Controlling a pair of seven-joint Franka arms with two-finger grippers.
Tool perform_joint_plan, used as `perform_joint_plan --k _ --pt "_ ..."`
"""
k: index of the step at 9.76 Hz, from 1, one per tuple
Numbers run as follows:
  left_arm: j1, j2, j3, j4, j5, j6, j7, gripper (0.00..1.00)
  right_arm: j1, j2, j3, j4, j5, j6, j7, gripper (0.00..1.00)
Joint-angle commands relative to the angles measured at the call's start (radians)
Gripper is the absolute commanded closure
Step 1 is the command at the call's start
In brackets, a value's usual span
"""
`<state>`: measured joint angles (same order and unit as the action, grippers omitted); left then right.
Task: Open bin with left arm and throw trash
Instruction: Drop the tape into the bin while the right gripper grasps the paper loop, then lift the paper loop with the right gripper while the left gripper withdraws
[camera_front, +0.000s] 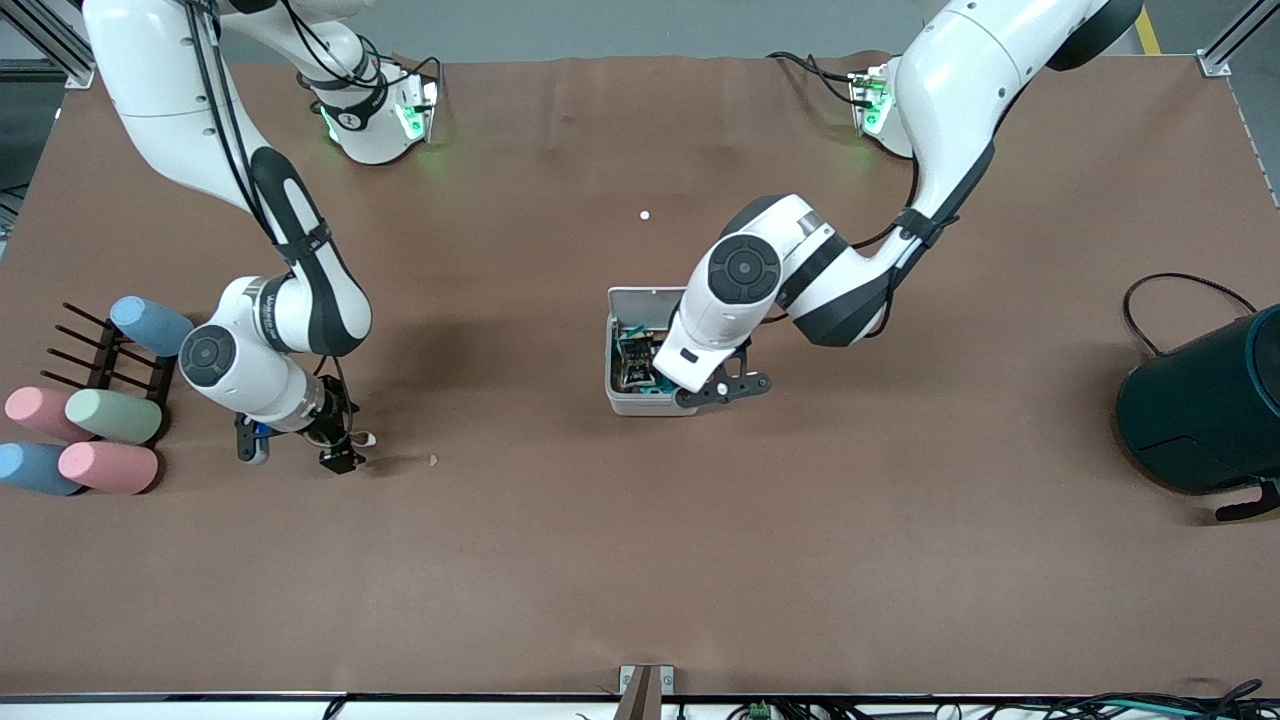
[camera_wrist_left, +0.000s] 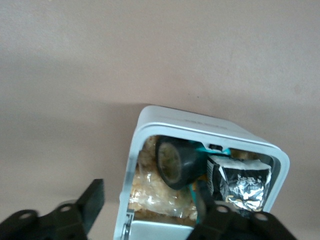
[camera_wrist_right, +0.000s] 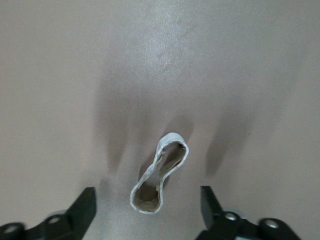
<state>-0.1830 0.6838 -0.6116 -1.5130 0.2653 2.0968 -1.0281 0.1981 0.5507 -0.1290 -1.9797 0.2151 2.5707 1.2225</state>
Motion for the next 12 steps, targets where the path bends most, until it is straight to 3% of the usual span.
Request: perform_joint_plan --k 1,4,5,6,7,8,9,10,11,12 --pt "0.069 -0.053 -0.005 0.003 0.006 -0.032 0.009 0.0 -0.025 0.006 0.008 0.007 0.009 0.002 0.015 0.2" --pt "0.253 -0.179 -0.02 0.014 -0.015 -0.157 0.275 0.0 -0.02 0.038 0.008 0.027 0.009 0.002 0.015 0.21" --pt "0.311 -0.211 -0.027 0.046 -0.026 -0.209 0.354 0.0 -0.023 0.047 0.008 0.041 0.009 0.0 0.018 0.3" --pt "0.356 -0.237 -0.034 0.071 -0.031 -0.265 0.425 0.0 -0.022 0.049 0.008 0.047 0.009 0.002 0.046 0.67" --pt "0.394 -0.269 -0.036 0.082 -0.049 -0.3 0.472 0.0 -0.019 0.051 0.008 0.059 -0.002 0.0 0.046 0.96" --pt "0.396 -0.352 -0.01 0.079 -0.098 -0.337 0.535 0.0 -0.011 0.051 0.008 0.073 -0.006 0.002 0.043 1.0" --pt "0.357 -0.392 0.092 0.083 -0.13 -0.393 0.613 0.0 -0.005 0.051 0.008 0.085 -0.02 0.0 0.043 1.0" --pt "0.244 -0.462 0.277 0.099 -0.186 -0.455 0.737 0.0 0.012 0.051 0.008 0.084 -0.025 -0.001 0.043 1.0" --pt "0.184 -0.518 0.415 0.094 -0.237 -0.496 0.826 0.0 0.015 0.051 0.008 0.084 -0.025 -0.006 0.041 1.0" --pt "0.133 -0.553 0.511 0.091 -0.244 -0.553 0.914 0.0 0.02 0.049 0.008 0.09 -0.025 -0.013 0.045 1.0"
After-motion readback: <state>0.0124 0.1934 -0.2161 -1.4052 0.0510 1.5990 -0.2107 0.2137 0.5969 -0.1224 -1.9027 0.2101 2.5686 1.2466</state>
